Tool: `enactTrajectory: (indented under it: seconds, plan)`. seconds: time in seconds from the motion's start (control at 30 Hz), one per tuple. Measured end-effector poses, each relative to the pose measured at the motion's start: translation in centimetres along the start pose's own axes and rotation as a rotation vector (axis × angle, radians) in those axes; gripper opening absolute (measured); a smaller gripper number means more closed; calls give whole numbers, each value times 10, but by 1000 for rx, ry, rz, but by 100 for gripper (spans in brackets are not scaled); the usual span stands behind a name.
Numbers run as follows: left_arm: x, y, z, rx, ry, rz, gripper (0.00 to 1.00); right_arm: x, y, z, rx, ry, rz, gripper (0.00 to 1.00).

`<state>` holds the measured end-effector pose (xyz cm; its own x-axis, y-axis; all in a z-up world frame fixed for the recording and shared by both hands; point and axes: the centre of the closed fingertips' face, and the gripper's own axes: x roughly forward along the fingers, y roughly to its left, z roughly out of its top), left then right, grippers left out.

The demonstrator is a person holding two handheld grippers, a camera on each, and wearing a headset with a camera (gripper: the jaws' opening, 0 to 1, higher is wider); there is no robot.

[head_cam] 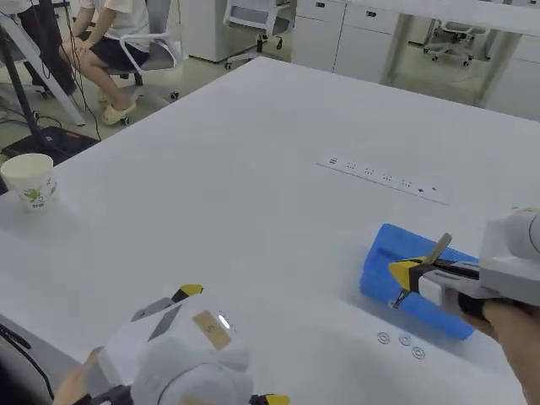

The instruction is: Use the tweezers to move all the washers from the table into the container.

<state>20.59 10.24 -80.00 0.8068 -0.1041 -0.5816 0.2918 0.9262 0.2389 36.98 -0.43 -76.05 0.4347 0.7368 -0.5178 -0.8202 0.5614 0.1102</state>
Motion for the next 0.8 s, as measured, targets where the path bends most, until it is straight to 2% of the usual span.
enactTrajectory:
  seconds: [0.17,0.37,0.67,0.73,0.8]
  plan:
    - [2,-1,-4,11,21,-3,90,2,-12,9,0,-18,-23,2]
    - [3,-3,-6,5,35,-10,91,13,-31,13,-1,-36,-63,2]
    - [5,-4,-9,6,51,-17,90,39,-55,2,24,-26,-105,2]
    - [6,-3,-11,5,63,-14,90,43,-62,-3,32,-14,-131,2]
    - [6,-3,-11,2,64,-14,90,47,-64,-6,37,-9,-128,2]
